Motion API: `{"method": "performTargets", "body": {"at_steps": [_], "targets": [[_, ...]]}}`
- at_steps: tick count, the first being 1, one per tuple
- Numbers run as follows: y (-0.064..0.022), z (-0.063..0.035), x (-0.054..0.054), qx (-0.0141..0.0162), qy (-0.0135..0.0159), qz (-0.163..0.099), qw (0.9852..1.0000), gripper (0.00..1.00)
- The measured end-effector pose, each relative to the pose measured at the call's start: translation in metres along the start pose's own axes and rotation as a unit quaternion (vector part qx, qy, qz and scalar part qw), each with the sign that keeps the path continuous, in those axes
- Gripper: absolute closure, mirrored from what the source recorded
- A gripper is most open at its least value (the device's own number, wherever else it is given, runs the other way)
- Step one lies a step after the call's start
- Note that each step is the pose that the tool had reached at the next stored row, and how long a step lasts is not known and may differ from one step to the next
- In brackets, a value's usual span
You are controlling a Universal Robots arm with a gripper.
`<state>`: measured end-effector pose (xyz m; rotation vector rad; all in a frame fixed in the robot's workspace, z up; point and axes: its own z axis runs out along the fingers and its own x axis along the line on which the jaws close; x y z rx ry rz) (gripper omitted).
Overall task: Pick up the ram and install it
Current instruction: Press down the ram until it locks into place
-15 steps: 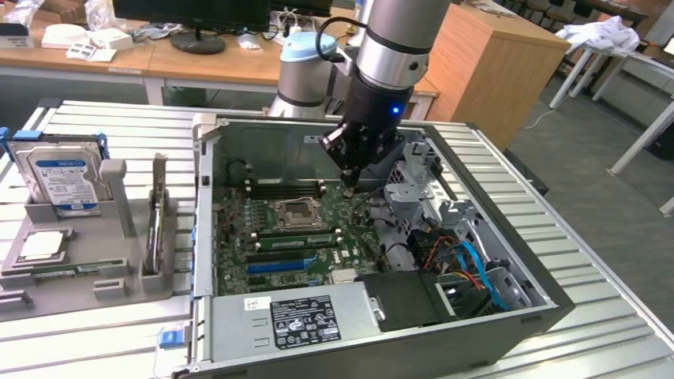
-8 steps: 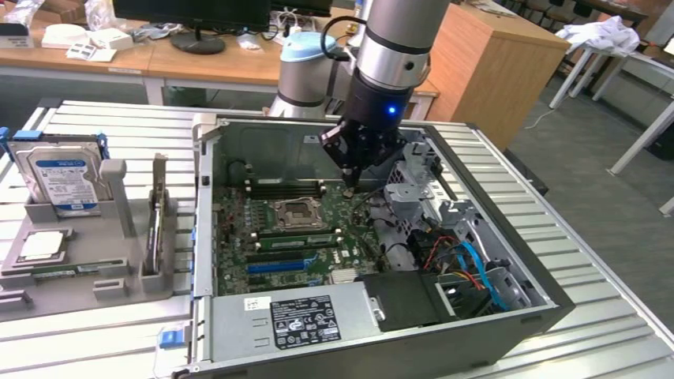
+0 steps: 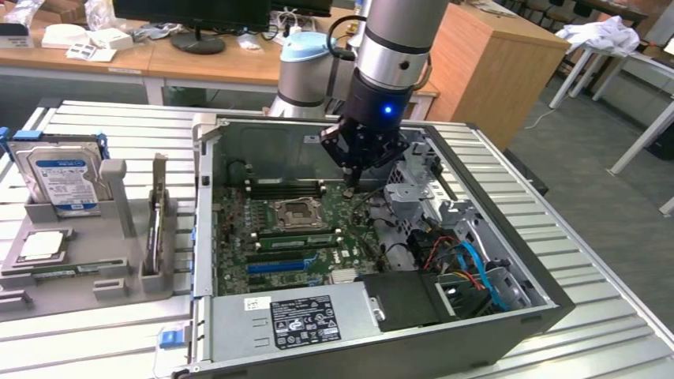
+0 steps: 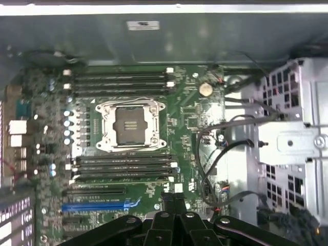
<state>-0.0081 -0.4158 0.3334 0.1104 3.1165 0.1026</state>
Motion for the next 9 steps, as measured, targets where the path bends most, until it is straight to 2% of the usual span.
{"method": "performTargets", "body": {"at_steps": [4, 9], "targets": [[0.0000, 0.0000, 0.0000, 0.0005, -0.0020, 0.031, 0.9995, 0.89], [0.0000, 0.0000, 0.0000, 0.0006, -0.0021, 0.031, 0.9995, 0.89]]}}
